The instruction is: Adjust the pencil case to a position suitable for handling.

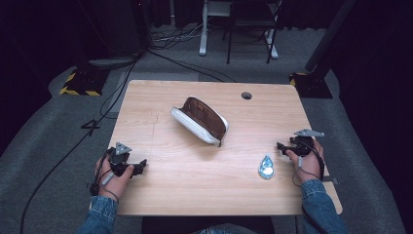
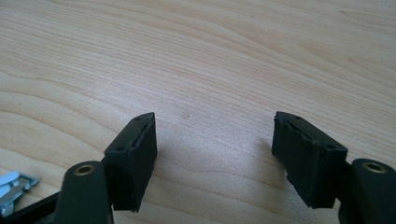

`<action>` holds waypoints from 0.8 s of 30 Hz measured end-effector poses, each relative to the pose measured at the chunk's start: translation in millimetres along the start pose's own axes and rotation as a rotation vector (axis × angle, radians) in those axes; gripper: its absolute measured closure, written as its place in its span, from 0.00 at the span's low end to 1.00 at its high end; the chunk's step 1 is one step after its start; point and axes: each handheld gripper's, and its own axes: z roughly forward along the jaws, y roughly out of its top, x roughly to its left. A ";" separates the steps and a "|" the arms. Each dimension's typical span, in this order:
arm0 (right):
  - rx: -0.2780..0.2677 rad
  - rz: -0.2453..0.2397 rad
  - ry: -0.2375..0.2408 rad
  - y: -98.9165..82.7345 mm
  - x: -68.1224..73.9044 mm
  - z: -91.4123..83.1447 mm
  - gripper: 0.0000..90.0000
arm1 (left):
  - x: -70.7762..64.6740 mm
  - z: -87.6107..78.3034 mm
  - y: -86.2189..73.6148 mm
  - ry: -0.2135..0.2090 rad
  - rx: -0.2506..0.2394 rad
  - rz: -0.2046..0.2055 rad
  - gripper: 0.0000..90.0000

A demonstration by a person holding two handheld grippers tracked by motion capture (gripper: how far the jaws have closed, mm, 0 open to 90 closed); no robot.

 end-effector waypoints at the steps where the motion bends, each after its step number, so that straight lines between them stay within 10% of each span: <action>1: -0.001 0.003 0.001 0.0 0.3 -0.1 0.36 | -0.4 -0.1 -0.1 0.003 0.000 -0.002 0.13; 16: -0.022 0.007 0.047 14.3 13.3 -11.8 0.41 | -2.6 2.5 2.4 0.001 0.007 0.000 0.10; 24: -0.066 -0.031 0.139 41.3 42.3 -19.8 0.41 | -2.7 2.5 2.6 -0.006 0.008 0.014 0.10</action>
